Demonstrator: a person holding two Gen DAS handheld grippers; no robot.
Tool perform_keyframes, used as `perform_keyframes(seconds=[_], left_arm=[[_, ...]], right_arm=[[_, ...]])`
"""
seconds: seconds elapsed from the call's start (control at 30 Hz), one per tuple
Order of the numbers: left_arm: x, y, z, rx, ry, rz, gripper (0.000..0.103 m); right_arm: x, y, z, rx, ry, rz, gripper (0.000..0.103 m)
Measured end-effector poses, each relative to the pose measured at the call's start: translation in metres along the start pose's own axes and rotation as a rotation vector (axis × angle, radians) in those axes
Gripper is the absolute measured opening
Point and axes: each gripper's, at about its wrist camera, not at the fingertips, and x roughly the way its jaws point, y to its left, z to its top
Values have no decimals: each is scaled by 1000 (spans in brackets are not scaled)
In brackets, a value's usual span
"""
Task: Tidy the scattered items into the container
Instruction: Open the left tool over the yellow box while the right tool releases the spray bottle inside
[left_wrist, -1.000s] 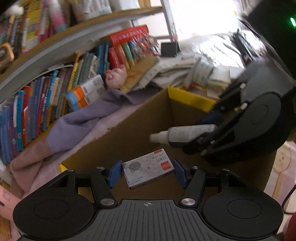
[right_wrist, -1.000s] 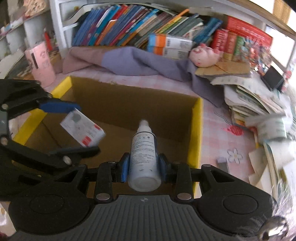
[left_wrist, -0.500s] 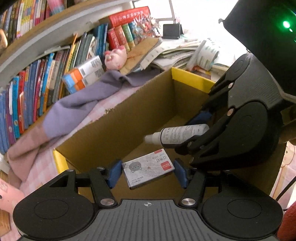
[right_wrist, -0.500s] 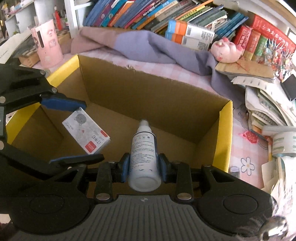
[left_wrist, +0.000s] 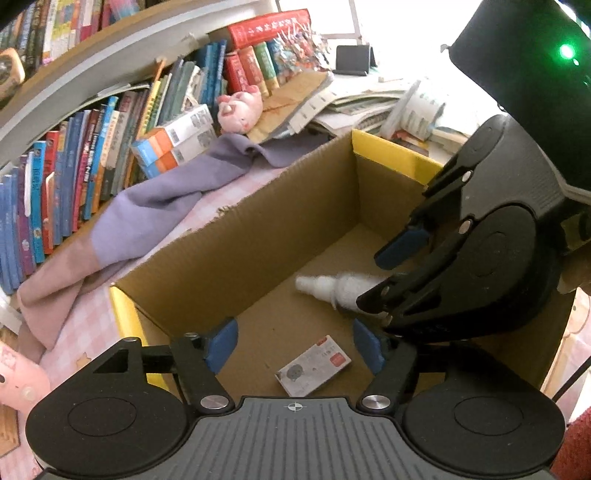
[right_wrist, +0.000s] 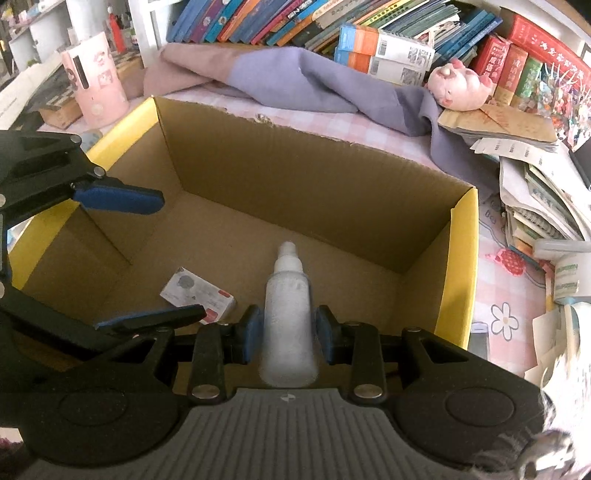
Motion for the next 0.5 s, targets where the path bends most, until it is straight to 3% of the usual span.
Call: perform_keyframes(seconds=[0.1,0.23,0.5], left_arm=[[-7,5,-4,-56,-26,-8,80],[-19,12,-8,-132,-54,-19,83],[-48,6,-14,-162,-127,4,88]], right_arm=[[-6,-1,-1,20,-33,2,32],[-19,-2,-3,54,-78,6,37],[-51,2,-9,109,-170,-2,42]])
